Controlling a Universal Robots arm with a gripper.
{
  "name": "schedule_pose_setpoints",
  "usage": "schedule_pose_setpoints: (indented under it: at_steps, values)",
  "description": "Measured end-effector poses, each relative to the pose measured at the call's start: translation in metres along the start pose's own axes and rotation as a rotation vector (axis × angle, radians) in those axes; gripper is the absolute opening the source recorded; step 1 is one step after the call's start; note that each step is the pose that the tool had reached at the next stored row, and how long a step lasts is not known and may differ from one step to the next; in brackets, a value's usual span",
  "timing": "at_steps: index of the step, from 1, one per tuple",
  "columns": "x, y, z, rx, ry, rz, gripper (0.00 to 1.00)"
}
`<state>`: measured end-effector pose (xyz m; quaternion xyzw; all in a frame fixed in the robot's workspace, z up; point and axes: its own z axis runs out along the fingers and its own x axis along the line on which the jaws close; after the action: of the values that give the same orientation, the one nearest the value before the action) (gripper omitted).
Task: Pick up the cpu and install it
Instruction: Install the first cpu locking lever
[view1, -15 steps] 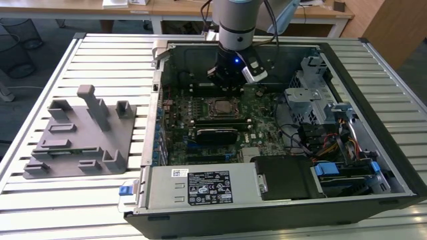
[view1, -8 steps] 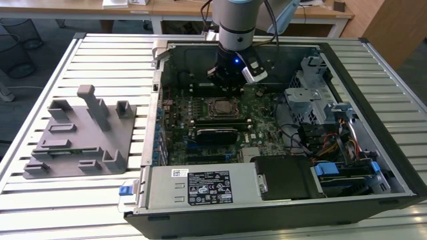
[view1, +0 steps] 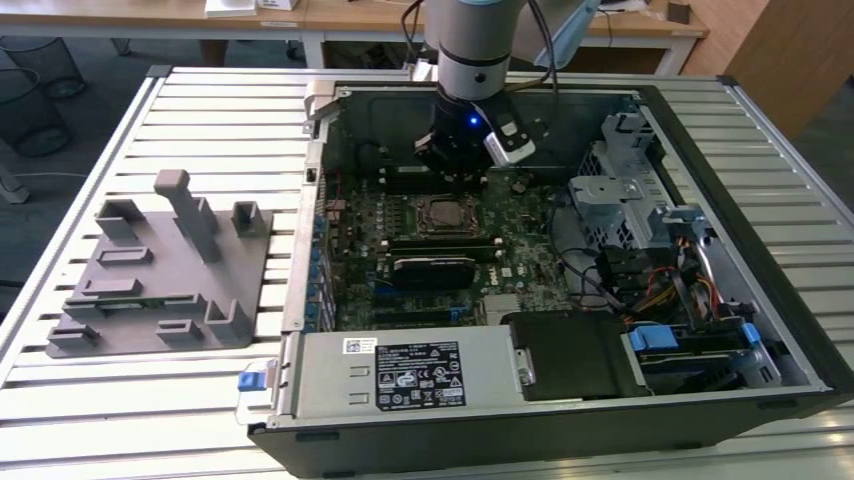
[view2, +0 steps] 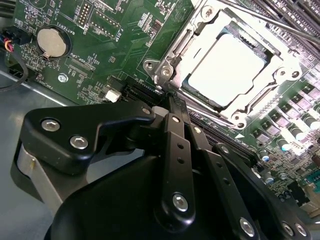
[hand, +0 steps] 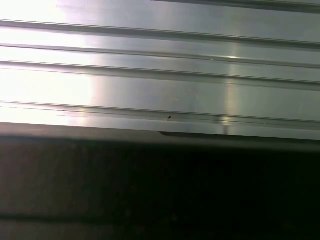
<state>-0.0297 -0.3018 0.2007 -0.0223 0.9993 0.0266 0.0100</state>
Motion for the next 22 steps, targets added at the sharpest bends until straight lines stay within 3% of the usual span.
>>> schedule_pose_setpoints:
  at_steps: [4, 14, 22]
  values:
    - [0.0, 0.0, -0.0002, 0.0021, 0.0002, 0.0, 0.11]
    - [-0.0002, -0.0003, 0.0043, 0.0184, 0.001, 0.0, 0.11]
    - [-0.0004, -0.0001, -0.0004, 0.019, 0.0021, 0.0, 0.11]
